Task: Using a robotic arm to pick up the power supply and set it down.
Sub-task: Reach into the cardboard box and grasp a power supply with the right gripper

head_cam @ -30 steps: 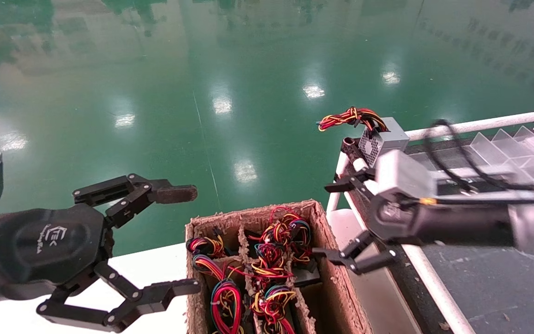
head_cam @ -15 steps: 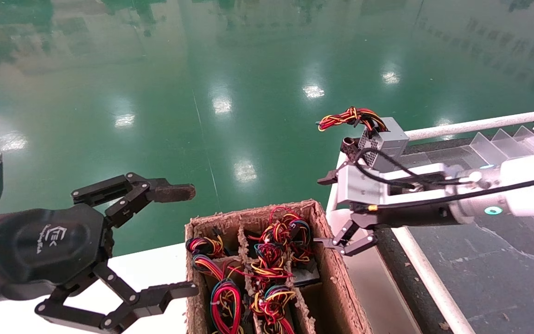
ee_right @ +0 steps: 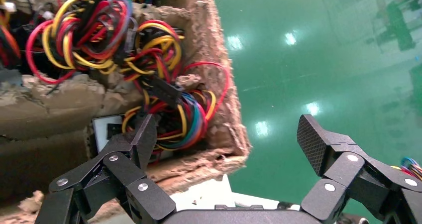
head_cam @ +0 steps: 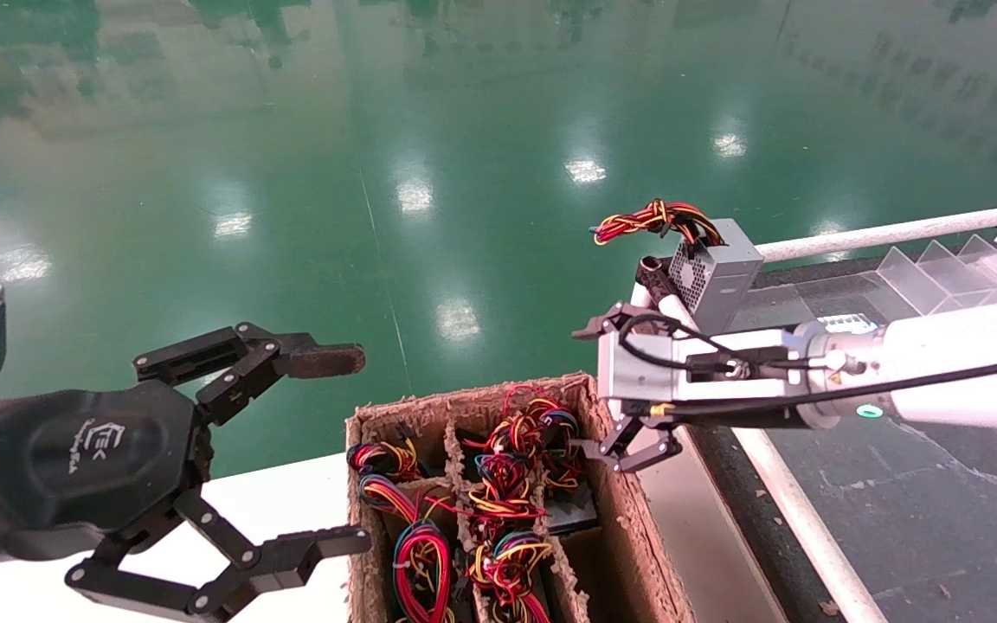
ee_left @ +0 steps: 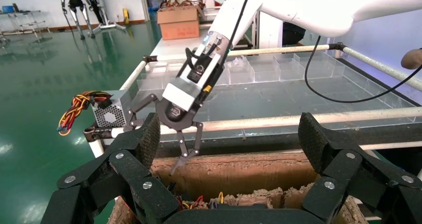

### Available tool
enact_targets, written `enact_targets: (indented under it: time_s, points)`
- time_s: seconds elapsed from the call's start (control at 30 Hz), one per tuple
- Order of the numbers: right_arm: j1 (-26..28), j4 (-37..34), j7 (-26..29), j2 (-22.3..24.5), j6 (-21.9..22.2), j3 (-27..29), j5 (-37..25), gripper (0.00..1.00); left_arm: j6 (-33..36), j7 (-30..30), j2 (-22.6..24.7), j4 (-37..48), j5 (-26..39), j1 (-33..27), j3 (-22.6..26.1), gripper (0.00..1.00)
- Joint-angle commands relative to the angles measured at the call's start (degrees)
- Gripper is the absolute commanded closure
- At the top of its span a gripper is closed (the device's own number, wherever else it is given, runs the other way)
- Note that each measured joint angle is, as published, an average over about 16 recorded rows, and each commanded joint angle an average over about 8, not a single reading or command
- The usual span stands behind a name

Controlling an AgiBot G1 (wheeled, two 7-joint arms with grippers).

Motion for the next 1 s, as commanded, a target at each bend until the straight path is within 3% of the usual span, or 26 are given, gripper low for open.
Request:
enact_targets:
  time_s: [0.03, 0.37, 0.4, 0.63, 0.67, 1.0]
  points:
    - [-0.4, 0.8, -0.1, 0.0, 0.3, -0.2, -0.3, 0.00, 0.0, 0.0, 0.0, 0.0, 0.0, 0.0, 0.0, 0.00]
    - [-1.9, 3.4, -0.4, -0.8, 3.6, -1.0, -3.8, 0.00, 0.0, 0.0, 0.0, 0.0, 0.0, 0.0, 0.0, 0.00]
    - [-2.0, 3.6, -0.6, -1.0, 4.0, -1.1, -4.2, 0.09, 0.0, 0.0, 0.0, 0.0, 0.0, 0.0, 0.0, 0.00]
    - [-2.9, 4.1, -2.6, -2.3, 6.4, -2.1, -6.9, 0.96, 0.0, 0.0, 0.0, 0.0, 0.0, 0.0, 0.0, 0.00]
    - [-3.0, 4.1, -2.8, -2.4, 6.7, -2.1, -7.1, 1.00, 0.0, 0.0, 0.0, 0.0, 0.0, 0.0, 0.0, 0.00]
    - [-4.1, 3.9, -4.9, -3.7, 9.2, -2.7, -8.8, 1.00, 0.0, 0.0, 0.0, 0.0, 0.0, 0.0, 0.0, 0.00]
